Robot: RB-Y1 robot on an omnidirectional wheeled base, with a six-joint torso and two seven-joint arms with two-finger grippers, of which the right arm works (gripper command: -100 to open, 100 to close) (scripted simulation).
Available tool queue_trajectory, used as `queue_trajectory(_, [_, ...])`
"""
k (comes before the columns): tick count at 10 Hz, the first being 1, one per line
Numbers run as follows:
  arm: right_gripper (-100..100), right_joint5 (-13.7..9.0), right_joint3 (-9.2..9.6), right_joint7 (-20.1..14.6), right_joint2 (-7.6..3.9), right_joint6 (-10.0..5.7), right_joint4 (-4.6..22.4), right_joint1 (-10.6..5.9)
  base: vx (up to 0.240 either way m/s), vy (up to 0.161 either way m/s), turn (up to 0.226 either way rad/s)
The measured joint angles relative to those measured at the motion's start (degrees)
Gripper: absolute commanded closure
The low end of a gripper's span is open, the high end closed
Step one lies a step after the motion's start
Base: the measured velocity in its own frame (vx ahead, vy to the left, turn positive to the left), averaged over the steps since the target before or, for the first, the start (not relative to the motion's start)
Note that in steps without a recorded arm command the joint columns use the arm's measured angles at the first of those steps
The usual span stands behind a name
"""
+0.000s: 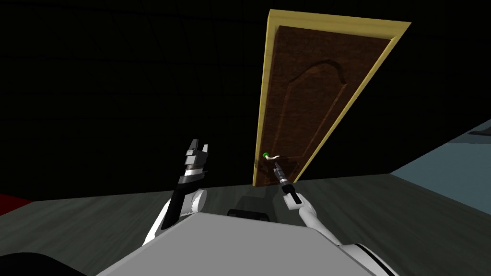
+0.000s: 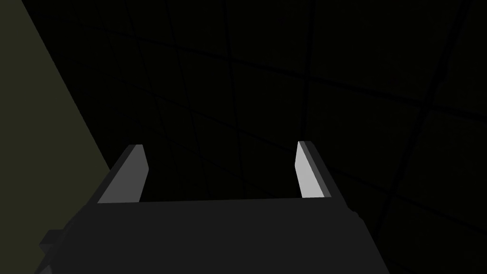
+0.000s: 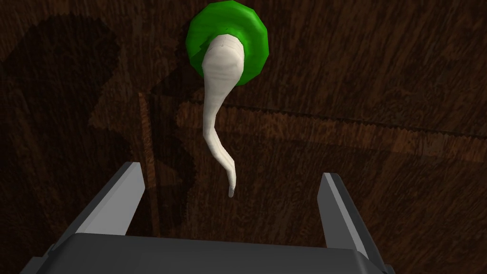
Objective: Pull the door open
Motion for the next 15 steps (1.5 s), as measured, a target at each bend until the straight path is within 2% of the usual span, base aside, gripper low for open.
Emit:
queue_trajectory(3, [-100,-0.2,0.36,-0.3,-0.57,-0.86,3.6,-1.40,0.011,-0.036,0.047])
queue_trajectory(4, [-100,-0.2,0.37,-0.3,-0.60,-0.94,3.7,-1.44,0.102,0.052,0.195])
queue_trajectory(5, [-100,-0.5,-0.08,-0.6,-1.36,-1.04,3.6,-0.94,0.183,0.077,0.191])
queue_trajectory(7, [-100,-1.2,-0.97,-1.8,-3.04,-3.46,6.2,-0.43,0.202,0.102,0.195])
queue_trajectory(8, [-100,-1.6,-1.54,-2.7,-4.32,-4.48,7.6,-0.45,0.157,0.071,0.155])
queue_trajectory(9, [-100,-2.0,-2.03,-3.4,-5.24,-4.71,7.3,0.21,0.154,0.063,0.246])
queue_trajectory(11, [-100,-2.8,-3.11,-4.4,-7.07,-6.43,9.0,1.20,0.161,0.044,0.138])
queue_trajectory(12, [-100,-3.1,-3.64,-4.8,-7.69,-6.57,8.2,2.27,0.071,0.001,0.029])
queue_trajectory(13, [100,-3.2,-3.70,-4.8,-7.74,-6.55,8.1,2.36,-0.011,0.001,-0.025])
queue_trajectory(15, [100,-3.2,-3.70,-4.9,-7.69,-6.54,8.2,2.22,-0.023,-0.003,0.000])
